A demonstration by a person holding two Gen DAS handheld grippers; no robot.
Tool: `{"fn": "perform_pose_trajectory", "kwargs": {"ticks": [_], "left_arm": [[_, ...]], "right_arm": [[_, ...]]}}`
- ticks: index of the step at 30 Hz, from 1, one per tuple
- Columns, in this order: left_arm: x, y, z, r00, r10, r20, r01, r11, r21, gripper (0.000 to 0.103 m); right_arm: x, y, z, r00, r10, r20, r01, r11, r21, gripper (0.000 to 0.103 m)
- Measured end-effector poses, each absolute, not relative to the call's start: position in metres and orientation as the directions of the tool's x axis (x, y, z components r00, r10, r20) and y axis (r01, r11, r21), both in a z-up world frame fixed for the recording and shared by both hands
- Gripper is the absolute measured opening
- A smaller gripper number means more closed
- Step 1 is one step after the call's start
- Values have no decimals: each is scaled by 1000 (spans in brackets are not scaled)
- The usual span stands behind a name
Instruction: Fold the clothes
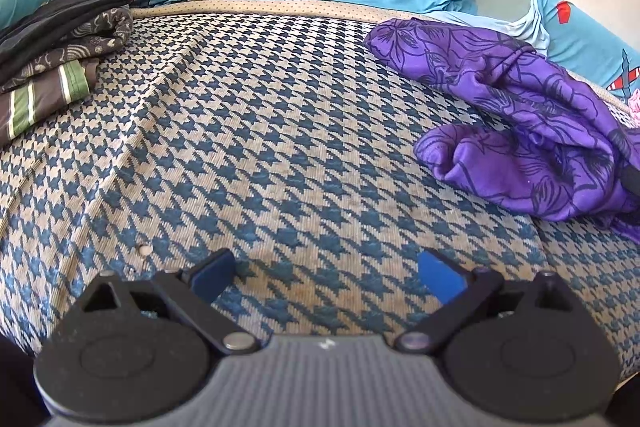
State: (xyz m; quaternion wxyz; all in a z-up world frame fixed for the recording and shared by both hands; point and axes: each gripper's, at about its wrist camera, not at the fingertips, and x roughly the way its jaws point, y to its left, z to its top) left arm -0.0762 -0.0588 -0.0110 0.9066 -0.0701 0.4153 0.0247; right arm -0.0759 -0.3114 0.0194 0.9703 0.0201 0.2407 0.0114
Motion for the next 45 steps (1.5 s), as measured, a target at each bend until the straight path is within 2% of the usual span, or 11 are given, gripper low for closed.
{"fn": "perform_pose_trajectory", "kwargs": {"ticks": [6,10,17,22,25,27,29,38,44,45], "left_arm": [[-77,-55,-9,654,-28,-756,-110,985,-132,99],[-77,-53,-8,657,-29,-754,-117,983,-140,99],[-77,-51,-6,660,-28,-751,-124,981,-146,99],[-77,-47,-5,659,-27,-752,-142,977,-159,99],[-77,-47,-5,659,-32,-752,-139,977,-164,99],[-76,-48,-5,659,-34,-751,-133,978,-161,99],[-76,-49,-5,659,-37,-751,-129,978,-161,99],[-76,-48,-7,652,-41,-757,-129,978,-163,99],[-78,-47,-9,650,-42,-758,-125,979,-161,99],[-78,-47,-9,651,-43,-758,-125,979,-163,99]], "right_arm": [[-81,-322,38,885,138,-445,-25,968,250,7],[-83,-326,55,888,245,-388,-89,922,377,3],[-86,-294,82,909,250,-333,-179,957,230,4],[-89,-293,59,897,190,-398,-152,980,125,9],[-88,-290,45,890,148,-431,-140,989,50,22],[-88,-287,40,894,118,-433,-134,991,-7,42],[-87,-285,36,894,113,-434,-144,989,-38,49],[-65,-274,9,858,54,-511,-95,994,-55,50],[-51,-291,-7,834,78,-547,-32,995,93,49],[-50,-292,-8,832,85,-548,-29,994,109,44]]}}
